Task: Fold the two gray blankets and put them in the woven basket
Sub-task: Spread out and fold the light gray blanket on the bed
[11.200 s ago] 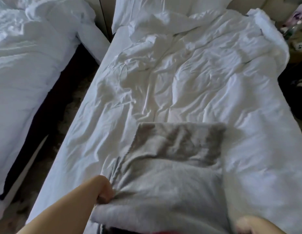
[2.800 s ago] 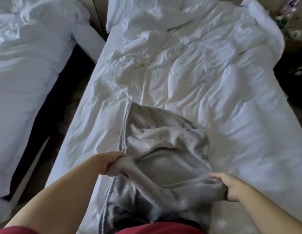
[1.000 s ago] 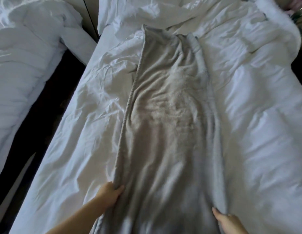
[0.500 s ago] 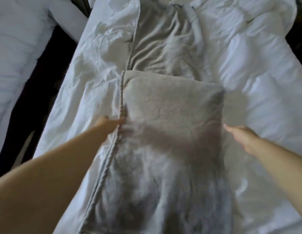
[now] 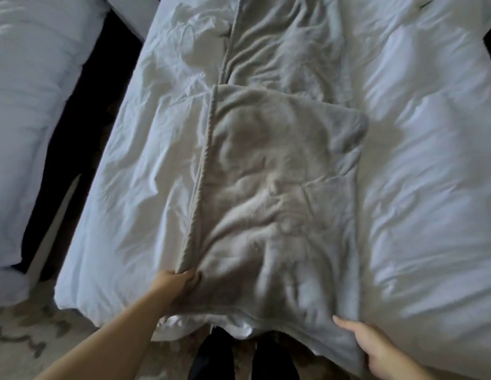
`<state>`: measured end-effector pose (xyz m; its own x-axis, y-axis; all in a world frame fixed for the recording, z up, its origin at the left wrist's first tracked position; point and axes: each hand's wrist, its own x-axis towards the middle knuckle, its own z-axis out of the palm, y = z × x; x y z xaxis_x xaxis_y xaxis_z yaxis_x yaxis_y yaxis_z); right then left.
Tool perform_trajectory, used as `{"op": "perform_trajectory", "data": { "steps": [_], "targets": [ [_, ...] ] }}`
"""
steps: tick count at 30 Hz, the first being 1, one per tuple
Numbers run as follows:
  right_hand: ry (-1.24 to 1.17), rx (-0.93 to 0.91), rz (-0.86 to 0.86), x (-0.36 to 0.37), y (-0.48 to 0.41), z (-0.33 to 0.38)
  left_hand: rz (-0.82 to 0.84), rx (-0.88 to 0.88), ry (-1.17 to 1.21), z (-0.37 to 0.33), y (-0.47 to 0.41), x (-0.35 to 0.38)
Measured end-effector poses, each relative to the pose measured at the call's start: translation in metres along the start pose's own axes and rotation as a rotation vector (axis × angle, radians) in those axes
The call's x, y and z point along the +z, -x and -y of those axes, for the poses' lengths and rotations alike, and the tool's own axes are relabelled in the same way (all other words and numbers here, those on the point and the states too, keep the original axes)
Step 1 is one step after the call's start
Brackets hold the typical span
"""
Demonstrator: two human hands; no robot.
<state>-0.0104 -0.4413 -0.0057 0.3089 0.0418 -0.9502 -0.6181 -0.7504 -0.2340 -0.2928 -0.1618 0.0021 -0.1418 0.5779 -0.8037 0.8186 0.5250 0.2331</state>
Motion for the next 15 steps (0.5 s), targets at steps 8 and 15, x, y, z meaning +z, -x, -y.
{"op": "perform_trajectory", "data": {
  "steps": [8, 15],
  "targets": [
    [-0.086, -0.156, 0.008, -0.055, 0.042, 0.049, -0.141, 0.131, 0.209, 0.003, 0.052, -0.041],
    [-0.266, -0.211, 0.025, -0.067, 0.091, 0.03, 0.088, 0.229, 0.35, 0.013, 0.112, -0.083]
  ]
}}
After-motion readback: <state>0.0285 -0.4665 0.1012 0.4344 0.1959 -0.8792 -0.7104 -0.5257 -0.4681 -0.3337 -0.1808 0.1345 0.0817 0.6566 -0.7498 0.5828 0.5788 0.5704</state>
